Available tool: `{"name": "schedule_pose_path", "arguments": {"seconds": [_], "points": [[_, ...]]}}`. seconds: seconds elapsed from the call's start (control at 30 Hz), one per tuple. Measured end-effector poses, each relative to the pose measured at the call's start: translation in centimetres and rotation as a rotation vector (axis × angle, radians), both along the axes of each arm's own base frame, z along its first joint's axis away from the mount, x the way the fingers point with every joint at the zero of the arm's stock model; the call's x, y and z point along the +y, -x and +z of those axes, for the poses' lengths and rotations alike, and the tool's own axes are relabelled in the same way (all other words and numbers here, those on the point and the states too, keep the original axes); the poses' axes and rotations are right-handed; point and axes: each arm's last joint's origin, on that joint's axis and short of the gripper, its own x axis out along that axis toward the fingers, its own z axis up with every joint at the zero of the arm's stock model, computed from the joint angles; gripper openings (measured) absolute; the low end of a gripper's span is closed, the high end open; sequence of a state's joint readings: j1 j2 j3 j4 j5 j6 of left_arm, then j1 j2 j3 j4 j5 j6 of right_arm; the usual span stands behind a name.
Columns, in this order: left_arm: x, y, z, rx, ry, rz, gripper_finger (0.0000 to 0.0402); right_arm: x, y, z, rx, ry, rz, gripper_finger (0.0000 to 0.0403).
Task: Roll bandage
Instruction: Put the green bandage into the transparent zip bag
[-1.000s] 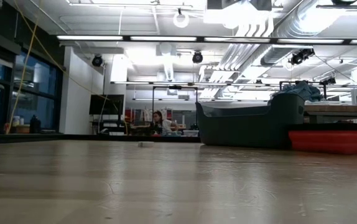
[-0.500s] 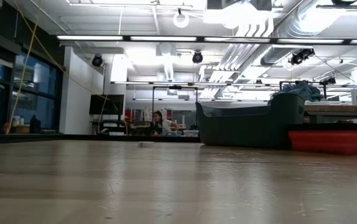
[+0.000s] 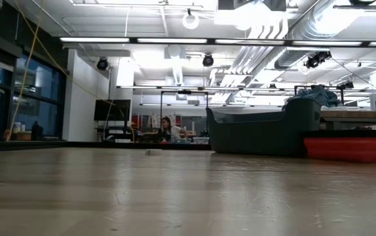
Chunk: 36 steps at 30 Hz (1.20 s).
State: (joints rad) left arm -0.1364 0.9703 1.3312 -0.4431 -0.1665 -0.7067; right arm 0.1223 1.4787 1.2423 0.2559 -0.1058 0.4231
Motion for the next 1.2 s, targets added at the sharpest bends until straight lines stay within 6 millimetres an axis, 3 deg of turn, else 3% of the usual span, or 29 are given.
{"name": "schedule_pose_path", "arguments": {"seconds": [0.3, 0.6, 0.7, 0.83, 1.2], "points": [[-0.1, -0.6, -0.2, 0.013, 0.022, 0.001, 0.0016, -0.1, -1.1, -1.3, 0.035, 0.012, -0.065, 0.0202], [-0.2, -1.1, -0.2, 0.004, 0.027, -0.026, 0.0016, -0.1, -1.3, -1.4, 0.028, 0.039, -0.102, 0.0196], [-0.2, -1.1, -0.2, 0.002, 0.027, -0.027, 0.0016, 0.2, -1.2, -1.5, 0.030, 0.034, -0.095, 0.0151], [-0.2, -1.1, -0.2, 0.003, 0.027, -0.029, 0.0016, 0.5, -1.2, -1.6, 0.050, 0.025, -0.105, 0.0023], [0.0, 0.4, -1.0, 0.100, 0.045, -0.011, 0.0016, 1.9, -0.6, -3.6, 0.283, -0.032, -0.046, 0.0000]]}}
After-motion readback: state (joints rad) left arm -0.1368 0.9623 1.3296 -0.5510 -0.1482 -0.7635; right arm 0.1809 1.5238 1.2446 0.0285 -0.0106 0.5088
